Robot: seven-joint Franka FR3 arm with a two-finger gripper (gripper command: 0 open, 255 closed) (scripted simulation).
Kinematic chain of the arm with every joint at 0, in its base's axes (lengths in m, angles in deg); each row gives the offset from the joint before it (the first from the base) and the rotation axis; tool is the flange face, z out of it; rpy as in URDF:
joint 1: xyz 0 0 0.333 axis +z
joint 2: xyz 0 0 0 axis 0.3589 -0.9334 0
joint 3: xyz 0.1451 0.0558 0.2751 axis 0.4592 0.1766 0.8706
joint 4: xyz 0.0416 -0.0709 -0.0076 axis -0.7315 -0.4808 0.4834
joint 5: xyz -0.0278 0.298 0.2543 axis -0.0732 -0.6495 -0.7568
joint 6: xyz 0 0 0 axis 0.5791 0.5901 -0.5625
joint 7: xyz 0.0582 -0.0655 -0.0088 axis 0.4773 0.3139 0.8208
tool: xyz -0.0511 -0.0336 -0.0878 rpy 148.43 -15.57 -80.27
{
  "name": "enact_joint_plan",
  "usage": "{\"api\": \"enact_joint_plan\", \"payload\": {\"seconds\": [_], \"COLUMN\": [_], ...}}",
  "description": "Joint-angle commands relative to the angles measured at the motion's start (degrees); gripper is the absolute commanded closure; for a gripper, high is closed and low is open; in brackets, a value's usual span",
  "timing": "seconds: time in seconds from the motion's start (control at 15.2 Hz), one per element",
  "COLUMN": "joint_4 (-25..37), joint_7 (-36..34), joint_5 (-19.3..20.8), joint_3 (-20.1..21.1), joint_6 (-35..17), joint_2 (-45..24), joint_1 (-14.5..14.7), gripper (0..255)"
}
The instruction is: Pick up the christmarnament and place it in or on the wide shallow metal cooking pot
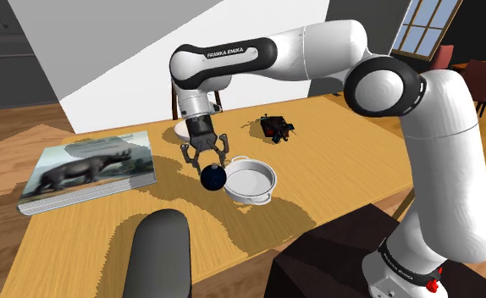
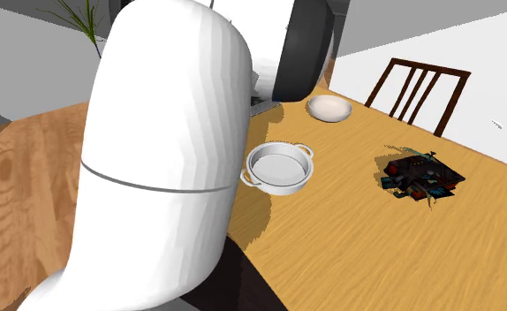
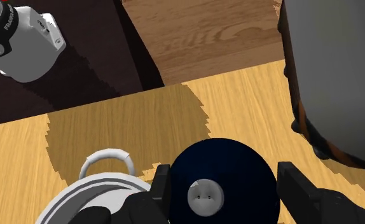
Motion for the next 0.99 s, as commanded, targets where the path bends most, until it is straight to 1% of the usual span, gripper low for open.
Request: {"api": "enact_joint_plan", "payload": {"seconds": [0.0,0.33,0.73,0.92], "joint_4": [-1.9,-7.1,-10.5,-12.2], "joint_7": [1.9,7.7,14.9,15.3], "joint_5": [0.3,1.4,3.6,3.7], "joint_3": [-0.5,-2.3,-4.9,-4.9], "joint_6": [0.4,1.3,3.2,1.1], "joint_2": [1.7,6.3,10.0,9.6], "joint_1": [-1.6,-6.1,-11.2,-11.1], "gripper": [255,255,255,255]}}
